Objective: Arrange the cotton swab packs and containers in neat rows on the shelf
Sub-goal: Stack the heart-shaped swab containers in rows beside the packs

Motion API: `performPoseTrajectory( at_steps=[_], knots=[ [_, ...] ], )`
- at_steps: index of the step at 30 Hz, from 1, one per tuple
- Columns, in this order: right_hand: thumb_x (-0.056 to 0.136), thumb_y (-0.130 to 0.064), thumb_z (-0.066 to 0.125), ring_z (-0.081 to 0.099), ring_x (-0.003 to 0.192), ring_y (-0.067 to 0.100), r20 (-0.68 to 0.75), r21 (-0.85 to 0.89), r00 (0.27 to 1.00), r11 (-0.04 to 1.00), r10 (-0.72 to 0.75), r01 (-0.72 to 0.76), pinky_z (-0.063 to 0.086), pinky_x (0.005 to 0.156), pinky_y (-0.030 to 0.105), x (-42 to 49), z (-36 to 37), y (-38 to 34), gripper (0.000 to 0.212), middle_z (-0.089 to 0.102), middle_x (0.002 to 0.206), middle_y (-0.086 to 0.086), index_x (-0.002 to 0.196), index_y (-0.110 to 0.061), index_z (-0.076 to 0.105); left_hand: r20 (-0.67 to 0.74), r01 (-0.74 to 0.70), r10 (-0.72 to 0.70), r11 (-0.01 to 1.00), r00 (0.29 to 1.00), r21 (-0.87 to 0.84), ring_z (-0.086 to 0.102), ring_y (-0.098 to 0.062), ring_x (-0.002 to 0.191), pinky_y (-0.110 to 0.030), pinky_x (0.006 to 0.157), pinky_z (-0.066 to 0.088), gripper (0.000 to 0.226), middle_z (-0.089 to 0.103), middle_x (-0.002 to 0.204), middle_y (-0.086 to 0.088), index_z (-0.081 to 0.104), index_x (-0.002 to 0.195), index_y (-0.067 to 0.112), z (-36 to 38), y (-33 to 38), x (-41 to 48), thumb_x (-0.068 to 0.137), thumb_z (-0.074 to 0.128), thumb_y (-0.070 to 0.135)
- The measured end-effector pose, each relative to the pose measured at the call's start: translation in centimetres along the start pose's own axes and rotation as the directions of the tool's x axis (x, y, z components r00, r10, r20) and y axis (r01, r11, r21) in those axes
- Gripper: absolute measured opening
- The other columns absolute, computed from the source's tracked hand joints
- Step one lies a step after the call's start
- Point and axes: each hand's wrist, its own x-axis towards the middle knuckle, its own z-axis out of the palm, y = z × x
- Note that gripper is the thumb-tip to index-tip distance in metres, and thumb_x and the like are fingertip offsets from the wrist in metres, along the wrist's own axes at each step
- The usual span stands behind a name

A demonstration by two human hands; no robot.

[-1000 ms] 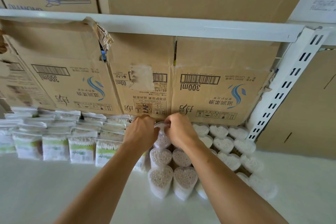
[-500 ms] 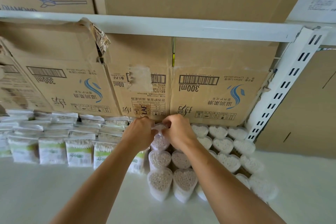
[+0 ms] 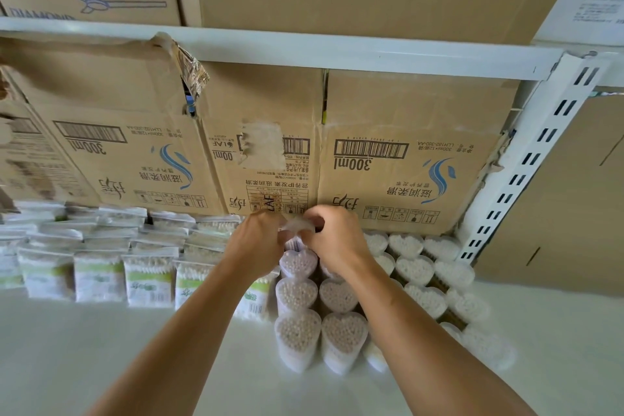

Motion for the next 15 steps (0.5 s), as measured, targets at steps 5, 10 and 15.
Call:
performPoseTrajectory(
  at_steps=[5,10,15],
  knots=[
    [0.085,-0.021,0.069,0.065,0.082,-0.001,-0.082,0.203,0.996,0.979,-0.016,0.032,0.052,0.077,0.018,0.1,-1.2,-0.4,0.013,0.071,0.088,-0.013,0.097,-0.02,0.073,-0.156,-0.071,0.052,0.99,0.986,-0.118,0.058,-0.02,0.084,-0.024,0.066,0.042,0.022,0.059,0.096,-0.006,0.062,0.107,0.007,-1.9,0.7,-0.4,0.09,0.062,0.02],
    [0.087,-0.008,0.066,0.068,0.086,0.005,-0.114,0.487,0.993,0.873,0.028,0.032,0.058,0.08,0.029,-0.3,-2.7,-1.2,0.016,0.072,0.091,-0.008,0.097,-0.02,0.072,-0.215,-0.065,-0.006,0.945,0.977,-0.321,0.058,-0.01,0.087,-0.018,0.069,0.046,0.018,0.058,0.097,0.008,0.059,0.11,0.015,-3.2,1.8,-0.5,0.093,0.055,0.022],
    [0.083,-0.002,0.07,0.068,0.085,0.007,-0.099,0.65,0.992,0.76,0.075,0.008,0.056,0.082,0.027,-0.8,-3.5,-2.0,0.023,0.072,0.092,0.0,0.103,-0.014,0.07,-0.145,0.004,-0.152,0.705,0.978,-0.709,0.065,-0.011,0.096,-0.033,0.076,0.058,0.017,0.066,0.107,0.007,0.059,0.112,0.02,-3.4,2.9,-1.2,0.097,0.051,0.02]
  ],
)
